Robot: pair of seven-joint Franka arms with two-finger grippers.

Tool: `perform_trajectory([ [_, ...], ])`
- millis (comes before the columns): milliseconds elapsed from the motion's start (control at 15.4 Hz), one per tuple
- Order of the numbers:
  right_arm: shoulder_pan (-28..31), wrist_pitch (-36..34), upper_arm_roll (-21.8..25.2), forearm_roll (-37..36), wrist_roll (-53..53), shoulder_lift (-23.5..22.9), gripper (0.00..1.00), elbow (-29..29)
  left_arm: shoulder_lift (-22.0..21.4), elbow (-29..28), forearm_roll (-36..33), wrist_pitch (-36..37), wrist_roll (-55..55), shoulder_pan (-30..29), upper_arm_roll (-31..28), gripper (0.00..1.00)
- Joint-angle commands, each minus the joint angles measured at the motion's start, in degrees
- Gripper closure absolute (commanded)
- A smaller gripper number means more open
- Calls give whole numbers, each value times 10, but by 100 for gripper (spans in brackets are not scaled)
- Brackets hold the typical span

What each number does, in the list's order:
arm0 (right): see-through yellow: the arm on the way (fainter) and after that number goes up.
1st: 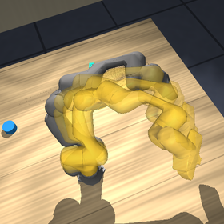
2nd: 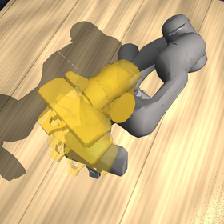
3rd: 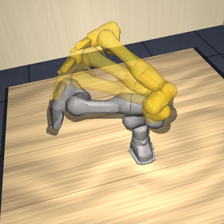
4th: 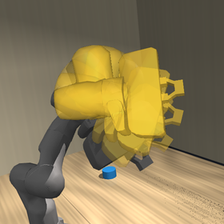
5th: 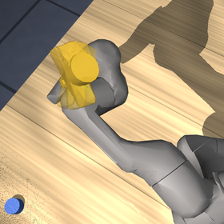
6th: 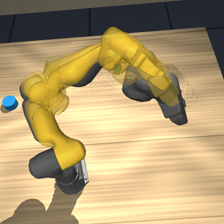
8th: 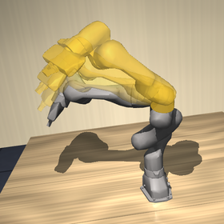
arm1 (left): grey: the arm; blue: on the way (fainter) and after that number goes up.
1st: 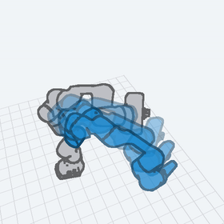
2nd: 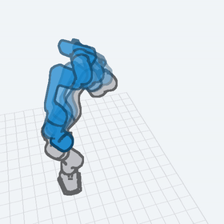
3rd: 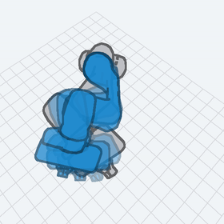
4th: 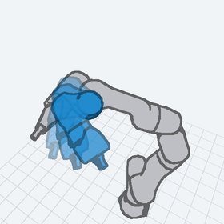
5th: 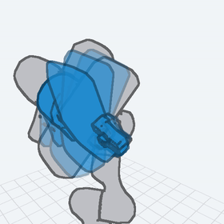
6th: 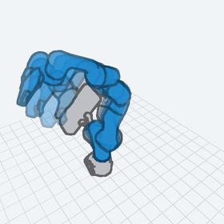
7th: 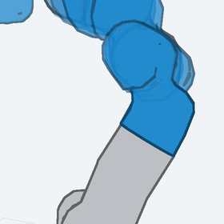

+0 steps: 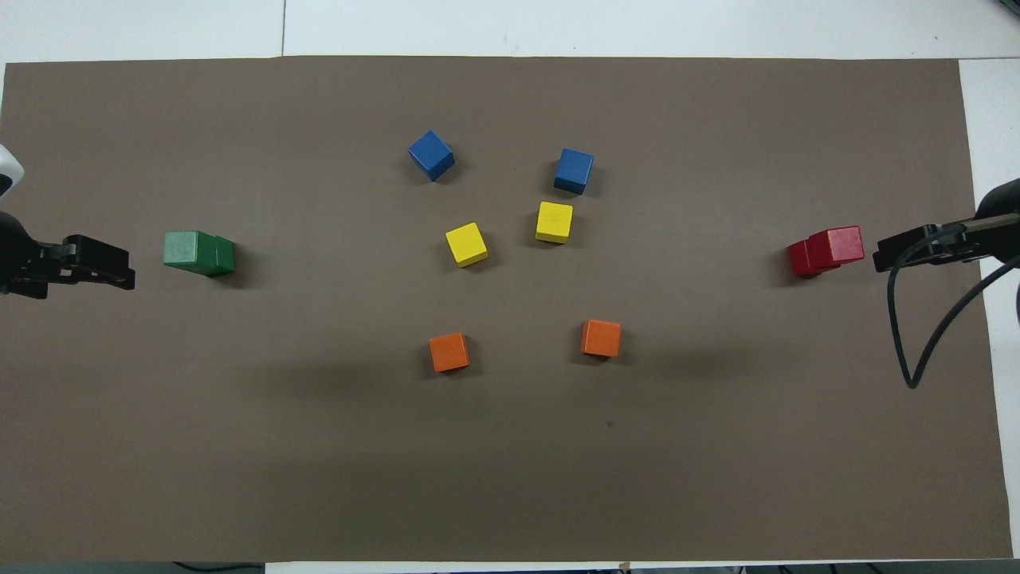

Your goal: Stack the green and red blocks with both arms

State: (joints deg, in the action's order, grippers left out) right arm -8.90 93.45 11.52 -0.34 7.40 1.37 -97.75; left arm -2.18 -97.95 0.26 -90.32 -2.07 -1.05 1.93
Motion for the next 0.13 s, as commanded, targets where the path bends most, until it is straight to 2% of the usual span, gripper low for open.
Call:
perform_trajectory([
  [0, -3, 5, 2, -11, -5, 5, 0, -5, 0, 1, 12, -6, -5, 3, -4, 0],
  [65, -3, 4, 2, -10, -5, 6, 0, -6, 0, 1, 12, -6, -5, 3, -4, 0],
])
